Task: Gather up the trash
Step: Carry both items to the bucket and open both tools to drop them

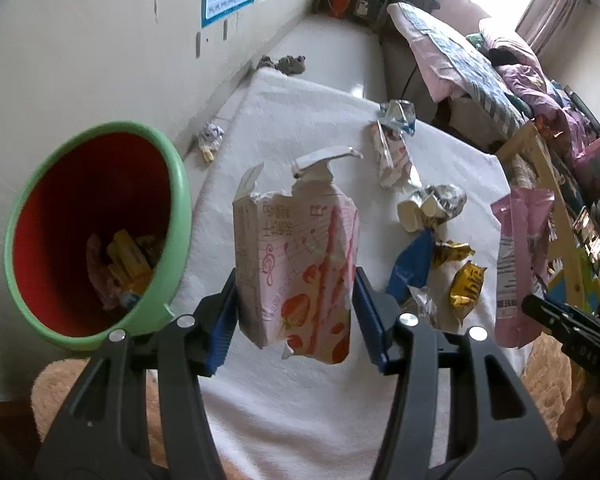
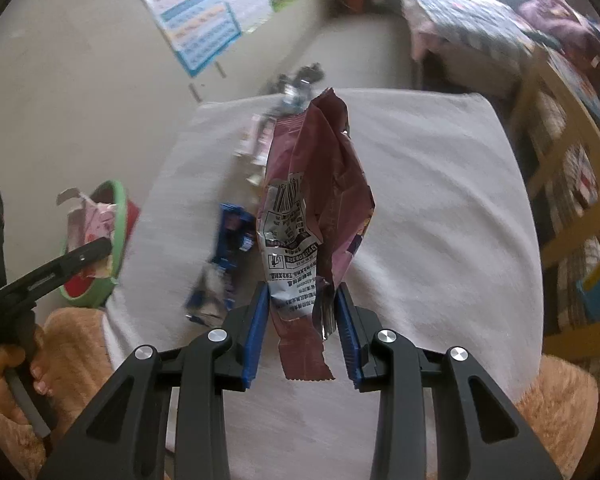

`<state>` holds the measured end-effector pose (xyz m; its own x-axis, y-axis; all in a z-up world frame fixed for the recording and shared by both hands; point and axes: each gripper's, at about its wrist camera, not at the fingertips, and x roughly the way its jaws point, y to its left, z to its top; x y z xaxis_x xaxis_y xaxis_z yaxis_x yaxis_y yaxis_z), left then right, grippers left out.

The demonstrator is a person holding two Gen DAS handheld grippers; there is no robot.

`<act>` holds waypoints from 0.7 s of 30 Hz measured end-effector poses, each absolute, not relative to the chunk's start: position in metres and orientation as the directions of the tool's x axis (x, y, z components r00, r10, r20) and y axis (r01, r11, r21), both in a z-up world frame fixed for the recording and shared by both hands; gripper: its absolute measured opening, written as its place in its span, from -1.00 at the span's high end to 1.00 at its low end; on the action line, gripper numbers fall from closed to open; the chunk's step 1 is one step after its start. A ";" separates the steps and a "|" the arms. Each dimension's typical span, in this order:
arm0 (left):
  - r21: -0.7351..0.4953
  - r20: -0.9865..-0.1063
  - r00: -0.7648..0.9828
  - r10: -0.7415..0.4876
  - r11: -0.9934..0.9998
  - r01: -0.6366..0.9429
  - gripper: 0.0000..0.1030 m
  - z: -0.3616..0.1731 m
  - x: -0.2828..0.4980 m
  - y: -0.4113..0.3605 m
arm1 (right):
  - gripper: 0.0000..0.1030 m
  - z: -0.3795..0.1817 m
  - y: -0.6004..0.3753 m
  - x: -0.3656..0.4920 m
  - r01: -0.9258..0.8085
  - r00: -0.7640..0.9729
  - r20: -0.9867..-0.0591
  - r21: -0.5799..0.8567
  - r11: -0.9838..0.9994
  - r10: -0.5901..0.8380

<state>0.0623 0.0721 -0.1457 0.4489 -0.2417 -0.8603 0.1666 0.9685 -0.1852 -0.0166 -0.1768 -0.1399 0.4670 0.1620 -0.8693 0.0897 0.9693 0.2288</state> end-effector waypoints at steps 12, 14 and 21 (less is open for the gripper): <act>-0.171 -0.839 0.505 -0.204 0.979 0.112 -0.01 -0.130 0.063 0.101 | 0.36 -0.118 -0.108 0.012 -0.095 0.487 -0.835 0.242 0.966 0.257; -0.169 -0.836 0.513 -0.194 0.981 0.096 -0.01 -0.129 0.063 0.108 | 0.36 -0.117 -0.099 0.016 -0.115 0.481 -0.834 0.247 0.962 0.271; -0.166 -0.835 0.526 -0.164 0.985 0.043 -0.01 -0.130 0.062 0.134 | 0.36 -0.117 -0.065 0.030 -0.182 0.458 -0.837 0.241 0.953 0.299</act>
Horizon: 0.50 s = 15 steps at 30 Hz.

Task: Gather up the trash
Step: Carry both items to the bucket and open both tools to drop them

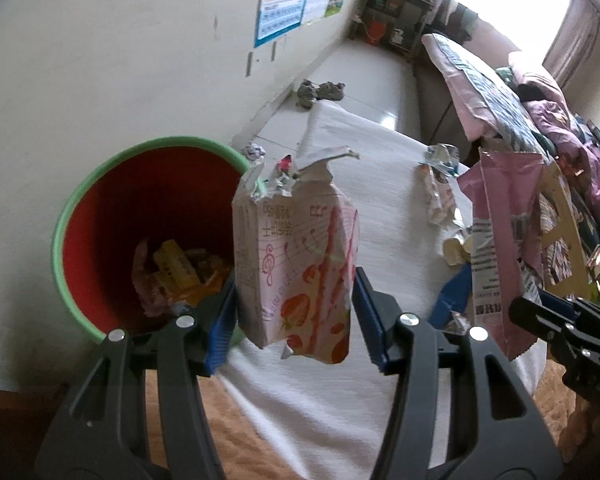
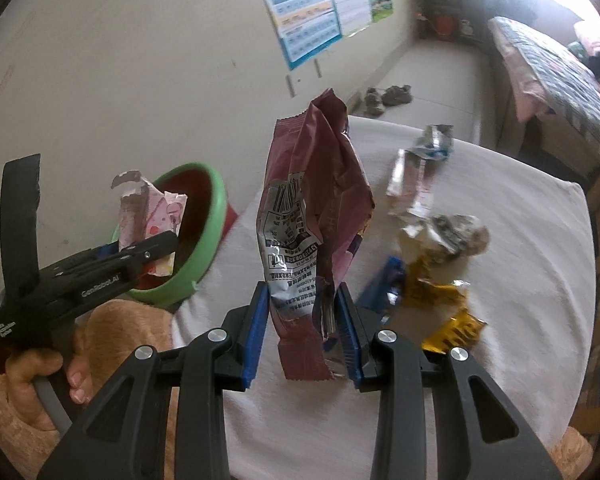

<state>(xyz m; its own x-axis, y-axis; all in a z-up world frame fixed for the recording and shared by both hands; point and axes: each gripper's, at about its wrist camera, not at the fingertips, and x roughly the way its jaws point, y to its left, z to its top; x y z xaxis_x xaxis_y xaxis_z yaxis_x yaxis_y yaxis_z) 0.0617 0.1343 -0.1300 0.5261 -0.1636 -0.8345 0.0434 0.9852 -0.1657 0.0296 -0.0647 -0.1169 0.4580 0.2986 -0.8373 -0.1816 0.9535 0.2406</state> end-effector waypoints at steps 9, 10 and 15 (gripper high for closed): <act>-0.158 -0.832 0.541 -0.121 0.987 -0.021 -0.01 -0.132 0.059 0.171 | 0.36 -0.119 -0.032 0.040 -0.244 0.435 -0.847 0.215 0.946 0.305; -0.157 -0.832 0.542 -0.115 0.987 -0.031 -0.01 -0.132 0.058 0.174 | 0.36 -0.120 -0.028 0.041 -0.250 0.435 -0.847 0.211 0.945 0.305; -0.137 -0.827 0.556 -0.085 0.989 -0.053 -0.01 -0.129 0.056 0.185 | 0.36 -0.123 -0.012 0.046 -0.276 0.429 -0.850 0.200 0.940 0.306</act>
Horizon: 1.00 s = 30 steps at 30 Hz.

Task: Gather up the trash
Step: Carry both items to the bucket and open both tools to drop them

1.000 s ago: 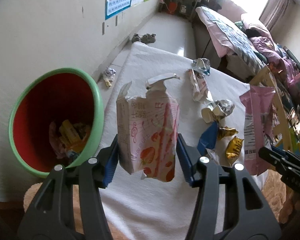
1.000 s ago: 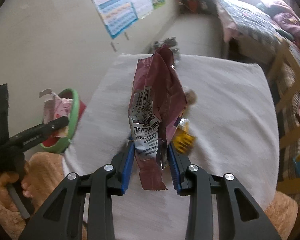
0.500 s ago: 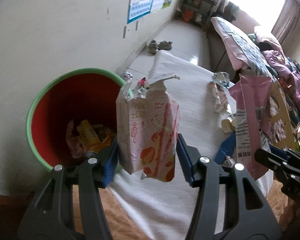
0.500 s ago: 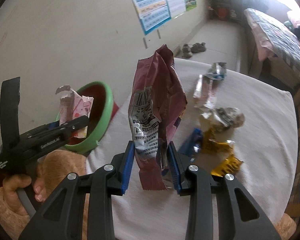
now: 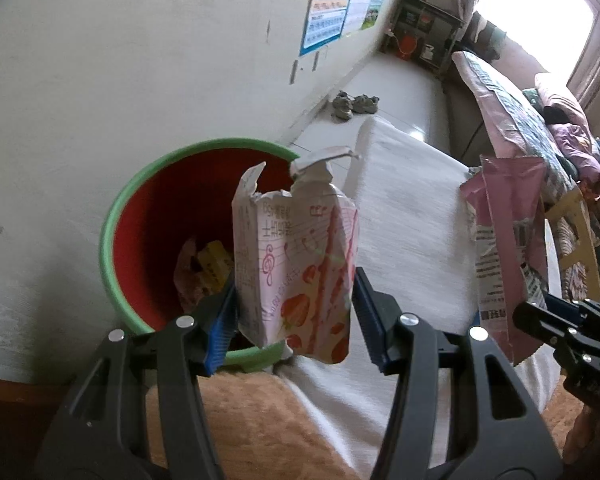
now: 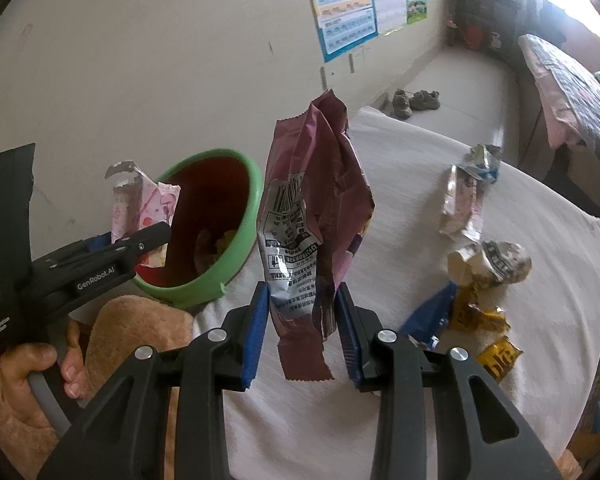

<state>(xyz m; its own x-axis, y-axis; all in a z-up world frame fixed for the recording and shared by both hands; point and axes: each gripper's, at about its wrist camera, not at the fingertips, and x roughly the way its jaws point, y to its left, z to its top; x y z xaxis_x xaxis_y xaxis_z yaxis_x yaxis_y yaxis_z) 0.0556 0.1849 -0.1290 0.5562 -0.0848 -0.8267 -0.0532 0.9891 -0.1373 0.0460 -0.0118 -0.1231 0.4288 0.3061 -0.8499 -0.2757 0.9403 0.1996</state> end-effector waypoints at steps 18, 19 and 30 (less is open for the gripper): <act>-0.116 -0.833 0.554 0.004 0.977 -0.181 -0.03 -0.137 0.067 0.242 | 0.36 -0.127 0.070 0.085 -0.397 0.387 -0.860 0.171 0.902 0.333; -0.117 -0.834 0.552 0.005 0.976 -0.186 -0.03 -0.138 0.068 0.245 | 0.35 -0.129 0.074 0.088 -0.405 0.370 -0.861 0.187 0.895 0.348; -0.116 -0.860 0.510 0.015 0.968 -0.224 -0.05 -0.157 0.080 0.263 | 0.34 -0.144 0.099 0.111 -0.417 0.308 -0.877 0.223 0.881 0.368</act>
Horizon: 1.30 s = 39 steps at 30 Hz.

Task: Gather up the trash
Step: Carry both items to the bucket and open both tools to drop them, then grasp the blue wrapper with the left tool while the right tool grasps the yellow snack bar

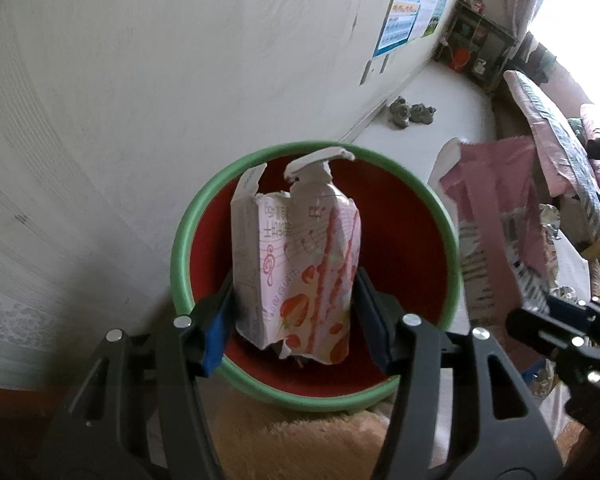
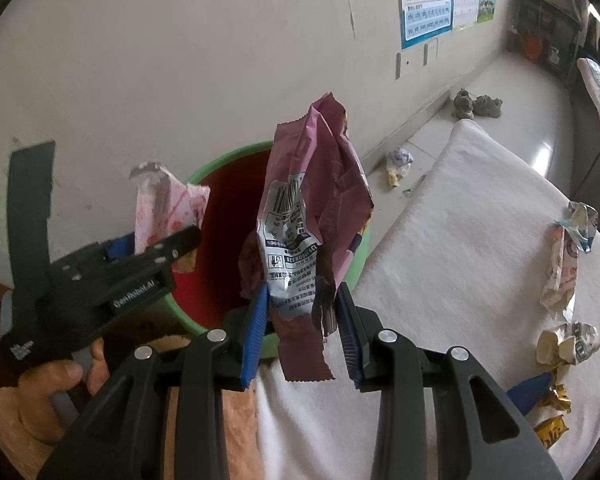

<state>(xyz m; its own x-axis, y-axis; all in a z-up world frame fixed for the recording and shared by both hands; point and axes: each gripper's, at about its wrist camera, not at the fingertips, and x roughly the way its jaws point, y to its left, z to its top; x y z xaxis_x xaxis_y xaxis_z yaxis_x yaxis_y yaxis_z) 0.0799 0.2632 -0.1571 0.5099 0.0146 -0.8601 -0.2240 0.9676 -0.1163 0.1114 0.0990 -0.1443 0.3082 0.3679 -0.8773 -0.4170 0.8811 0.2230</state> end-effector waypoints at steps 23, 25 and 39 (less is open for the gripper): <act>-0.093 -0.874 0.484 0.052 0.958 -0.270 -0.45 -0.168 0.090 0.271 | -0.05 -0.131 0.112 0.109 -0.459 0.352 -0.852 0.203 0.865 0.387; -0.094 -0.871 0.488 0.054 0.958 -0.272 -0.49 -0.165 0.087 0.270 | -0.09 -0.128 0.109 0.109 -0.456 0.356 -0.849 0.206 0.866 0.390; -0.105 -0.848 0.530 0.021 0.973 -0.207 -0.54 -0.142 0.076 0.228 | -0.25 -0.112 0.048 0.086 -0.383 0.395 -0.829 0.242 0.891 0.395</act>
<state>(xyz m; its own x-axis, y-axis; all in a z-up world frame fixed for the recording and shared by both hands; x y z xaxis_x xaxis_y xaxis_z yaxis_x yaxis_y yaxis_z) 0.0760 0.2281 -0.1415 0.5304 0.0211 -0.8475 -0.2072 0.9726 -0.1054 0.0864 0.0476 -0.1124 0.3948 0.3951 -0.8295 -0.3828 0.8914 0.2424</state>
